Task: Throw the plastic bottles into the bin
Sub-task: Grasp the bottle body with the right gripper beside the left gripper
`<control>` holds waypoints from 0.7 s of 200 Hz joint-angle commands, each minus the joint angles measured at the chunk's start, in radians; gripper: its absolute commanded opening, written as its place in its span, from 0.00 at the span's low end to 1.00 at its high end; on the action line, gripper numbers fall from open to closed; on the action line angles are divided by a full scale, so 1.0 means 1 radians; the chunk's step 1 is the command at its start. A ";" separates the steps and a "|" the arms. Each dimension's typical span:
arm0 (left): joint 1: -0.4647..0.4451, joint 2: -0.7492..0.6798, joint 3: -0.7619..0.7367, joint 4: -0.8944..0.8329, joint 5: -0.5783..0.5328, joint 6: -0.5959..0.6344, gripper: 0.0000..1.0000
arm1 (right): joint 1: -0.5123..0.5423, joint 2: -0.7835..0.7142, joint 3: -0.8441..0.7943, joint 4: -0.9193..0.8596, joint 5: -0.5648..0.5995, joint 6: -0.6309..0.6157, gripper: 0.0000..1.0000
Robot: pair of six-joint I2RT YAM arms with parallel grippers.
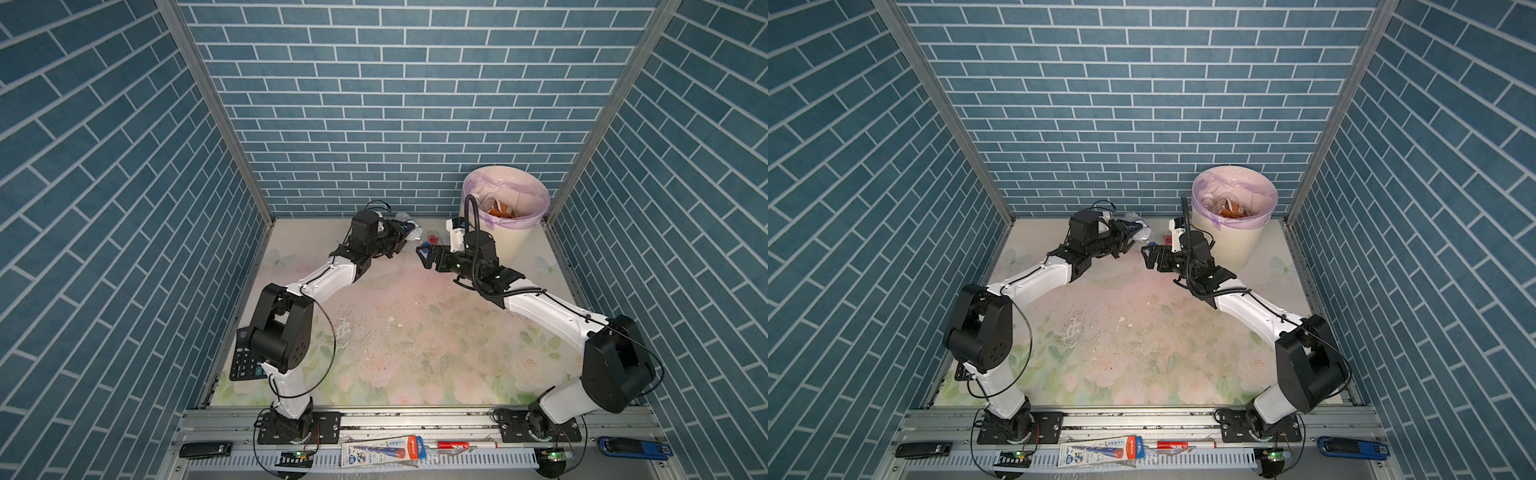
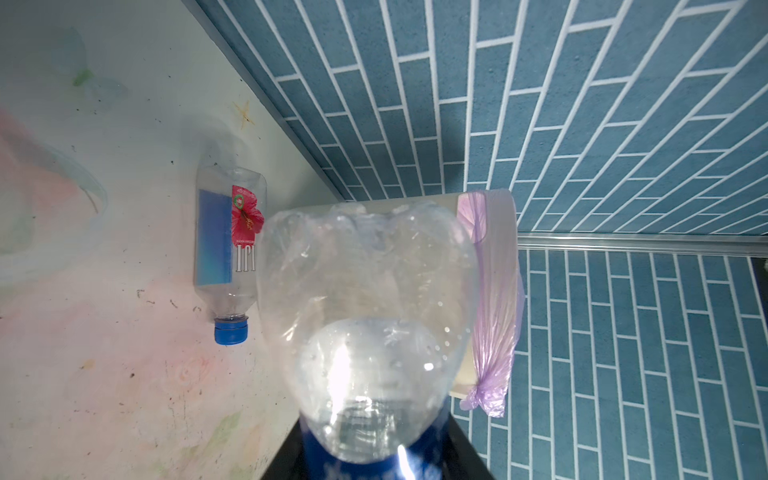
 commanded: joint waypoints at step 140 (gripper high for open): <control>-0.032 -0.012 -0.037 0.117 0.023 -0.082 0.45 | 0.005 0.126 0.196 -0.023 -0.011 -0.047 0.87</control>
